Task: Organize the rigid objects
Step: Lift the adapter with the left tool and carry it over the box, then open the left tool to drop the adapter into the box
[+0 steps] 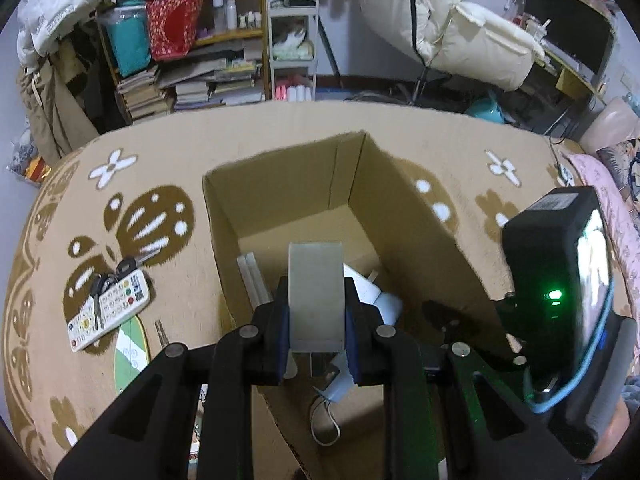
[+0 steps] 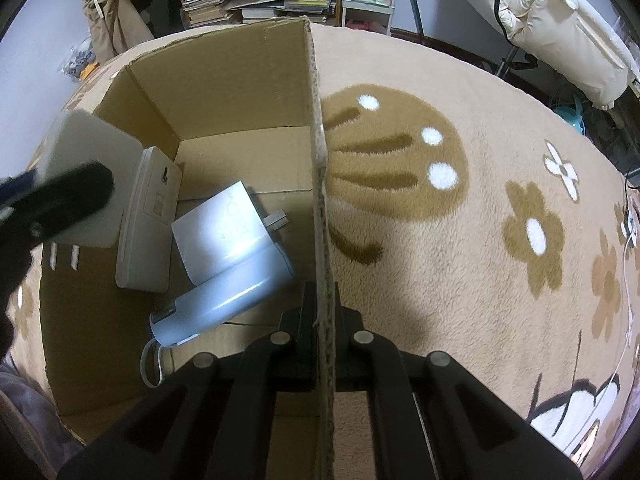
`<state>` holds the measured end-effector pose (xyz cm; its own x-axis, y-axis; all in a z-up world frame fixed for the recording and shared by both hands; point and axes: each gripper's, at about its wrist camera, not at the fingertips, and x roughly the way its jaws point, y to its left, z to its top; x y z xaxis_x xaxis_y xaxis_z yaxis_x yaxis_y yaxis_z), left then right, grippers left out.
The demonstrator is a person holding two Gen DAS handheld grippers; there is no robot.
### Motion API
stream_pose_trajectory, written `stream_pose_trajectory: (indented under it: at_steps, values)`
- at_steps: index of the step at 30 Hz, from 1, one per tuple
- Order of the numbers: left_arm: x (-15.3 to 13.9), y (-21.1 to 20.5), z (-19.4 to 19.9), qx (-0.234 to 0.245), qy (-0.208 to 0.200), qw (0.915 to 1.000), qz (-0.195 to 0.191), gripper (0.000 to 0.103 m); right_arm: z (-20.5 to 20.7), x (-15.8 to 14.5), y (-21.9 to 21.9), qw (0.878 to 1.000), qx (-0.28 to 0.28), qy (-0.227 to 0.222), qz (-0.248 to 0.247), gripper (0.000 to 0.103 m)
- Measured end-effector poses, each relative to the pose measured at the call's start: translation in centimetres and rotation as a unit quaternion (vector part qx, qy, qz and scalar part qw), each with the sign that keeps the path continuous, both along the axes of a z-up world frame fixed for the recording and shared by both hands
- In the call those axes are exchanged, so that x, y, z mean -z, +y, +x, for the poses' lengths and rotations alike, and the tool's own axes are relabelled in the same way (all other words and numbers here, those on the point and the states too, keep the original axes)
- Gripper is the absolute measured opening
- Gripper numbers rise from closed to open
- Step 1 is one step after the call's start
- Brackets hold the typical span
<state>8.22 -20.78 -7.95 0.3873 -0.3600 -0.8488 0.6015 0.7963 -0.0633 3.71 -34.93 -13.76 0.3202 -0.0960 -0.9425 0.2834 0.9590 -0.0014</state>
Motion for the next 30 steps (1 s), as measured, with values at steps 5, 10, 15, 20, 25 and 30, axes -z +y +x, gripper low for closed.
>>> stream_pose_trajectory:
  at_steps: [5, 10, 15, 20, 25, 30]
  values:
    - [1.0, 0.0, 0.6, -0.006, 0.011, 0.9997, 0.022, 0.021, 0.0, 0.0, 0.1, 1.0, 0.0, 0.0, -0.001, 0.005]
    - [1.6, 0.0, 0.9, -0.008, 0.017, 0.9992, 0.034, 0.021, 0.0, 0.1, 0.2, 1.0, 0.0, 0.0, -0.001, 0.005]
    - [2.0, -0.2, 0.8, -0.001, 0.024, 0.9991, 0.034, 0.022, 0.1, 0.1, 0.1, 1.0, -0.001, 0.0, -0.002, 0.005]
    - [2.0, -0.4, 0.6, -0.004, 0.006, 0.9988, 0.049, 0.021, 0.1, 0.2, 0.3, 1.0, 0.0, 0.001, -0.003, 0.005]
    - [1.1, -0.1, 0.9, -0.007, 0.001, 0.9992, 0.038, 0.021, 0.1, 0.2, 0.3, 1.0, 0.0, 0.001, -0.002, 0.005]
    - [0.3, 0.3, 1.2, -0.014, -0.001, 0.9992, 0.036, 0.021, 0.1, 0.2, 0.4, 1.0, -0.001, 0.001, -0.003, 0.005]
